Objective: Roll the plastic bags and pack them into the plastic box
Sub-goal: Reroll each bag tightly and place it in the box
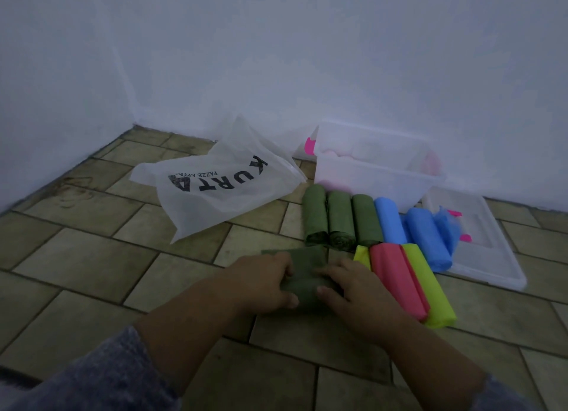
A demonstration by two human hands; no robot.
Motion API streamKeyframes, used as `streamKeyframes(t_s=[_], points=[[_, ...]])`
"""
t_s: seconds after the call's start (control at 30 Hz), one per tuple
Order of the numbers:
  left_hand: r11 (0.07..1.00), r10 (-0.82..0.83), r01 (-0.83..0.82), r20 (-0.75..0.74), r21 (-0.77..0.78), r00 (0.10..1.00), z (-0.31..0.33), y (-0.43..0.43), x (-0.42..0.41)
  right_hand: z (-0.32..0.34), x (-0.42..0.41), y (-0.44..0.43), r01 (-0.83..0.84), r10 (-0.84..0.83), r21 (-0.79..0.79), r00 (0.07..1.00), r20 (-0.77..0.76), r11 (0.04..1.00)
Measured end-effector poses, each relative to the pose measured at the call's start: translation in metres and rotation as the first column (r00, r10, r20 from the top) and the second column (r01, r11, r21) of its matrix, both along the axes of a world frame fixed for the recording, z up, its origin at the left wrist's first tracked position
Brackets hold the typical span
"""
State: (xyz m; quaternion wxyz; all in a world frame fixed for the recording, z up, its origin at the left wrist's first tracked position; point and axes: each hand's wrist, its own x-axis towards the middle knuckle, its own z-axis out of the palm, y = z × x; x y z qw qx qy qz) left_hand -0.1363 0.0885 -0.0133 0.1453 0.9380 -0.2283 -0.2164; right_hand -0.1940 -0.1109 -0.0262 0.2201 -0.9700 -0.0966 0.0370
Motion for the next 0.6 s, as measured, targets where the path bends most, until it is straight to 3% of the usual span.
streamKeyframes(t_s=[0.07, 0.2, 0.4, 0.6], points=[[0.999, -0.020, 0.017, 0.064, 0.046, 0.998, 0.003, 0.001, 0.007, -0.002, -0.003, -0.003, 0.026, -0.026, 0.044, 1.000, 0.006, 0.999], [0.993, -0.112, 0.104, 0.211, 0.050, 0.971, -0.001, 0.000, 0.011, -0.003, 0.002, -0.002, 0.038, -0.031, -0.068, 0.993, 0.110, 0.997], [0.997, -0.076, 0.076, 0.169, 0.006, 0.983, -0.008, 0.004, 0.022, -0.003, 0.011, -0.002, 0.000, 0.027, -0.140, 0.981, 0.194, 0.990], [0.983, -0.086, 0.058, 0.159, 0.175, 0.984, -0.007, 0.004, 0.040, 0.001, 0.021, 0.005, -0.099, 0.131, -0.210, 0.981, 0.145, 0.973]])
